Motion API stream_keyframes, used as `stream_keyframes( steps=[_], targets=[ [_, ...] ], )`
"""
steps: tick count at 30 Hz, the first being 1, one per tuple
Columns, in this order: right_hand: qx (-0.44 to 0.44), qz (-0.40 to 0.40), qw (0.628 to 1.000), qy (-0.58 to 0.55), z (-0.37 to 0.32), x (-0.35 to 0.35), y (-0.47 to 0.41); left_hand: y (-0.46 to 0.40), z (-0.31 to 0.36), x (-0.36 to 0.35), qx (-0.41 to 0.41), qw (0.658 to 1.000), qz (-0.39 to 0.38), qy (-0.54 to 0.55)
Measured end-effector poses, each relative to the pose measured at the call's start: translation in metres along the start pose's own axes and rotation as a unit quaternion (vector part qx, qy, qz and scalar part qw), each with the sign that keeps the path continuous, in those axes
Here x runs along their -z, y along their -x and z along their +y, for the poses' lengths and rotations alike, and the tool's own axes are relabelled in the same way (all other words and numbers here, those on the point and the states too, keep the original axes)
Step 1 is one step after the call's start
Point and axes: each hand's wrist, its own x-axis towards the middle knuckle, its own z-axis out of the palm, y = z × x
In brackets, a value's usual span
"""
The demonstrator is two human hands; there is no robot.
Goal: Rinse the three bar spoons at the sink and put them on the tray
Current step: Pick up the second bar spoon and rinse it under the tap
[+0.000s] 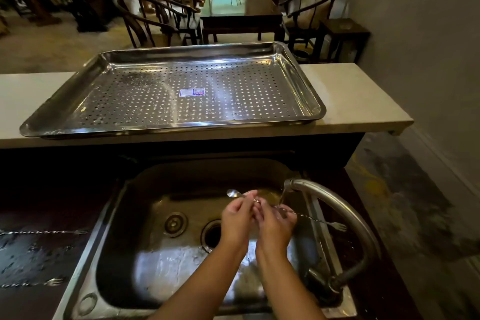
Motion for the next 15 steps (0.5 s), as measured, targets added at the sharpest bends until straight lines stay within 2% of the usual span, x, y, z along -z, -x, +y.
stream_keyframes(
  steps=[7, 15],
  targets=[
    [-0.023, -0.057, 0.998, 0.030, 0.002, -0.001, -0.008, -0.007, 0.014, 0.010, -0.009, 0.999, 0.027, 0.025],
    [-0.038, 0.013, 0.999, -0.004, 0.001, 0.017, -0.015, -0.013, 0.021, 0.033, -0.041, 0.997, 0.058, -0.017]
  ],
)
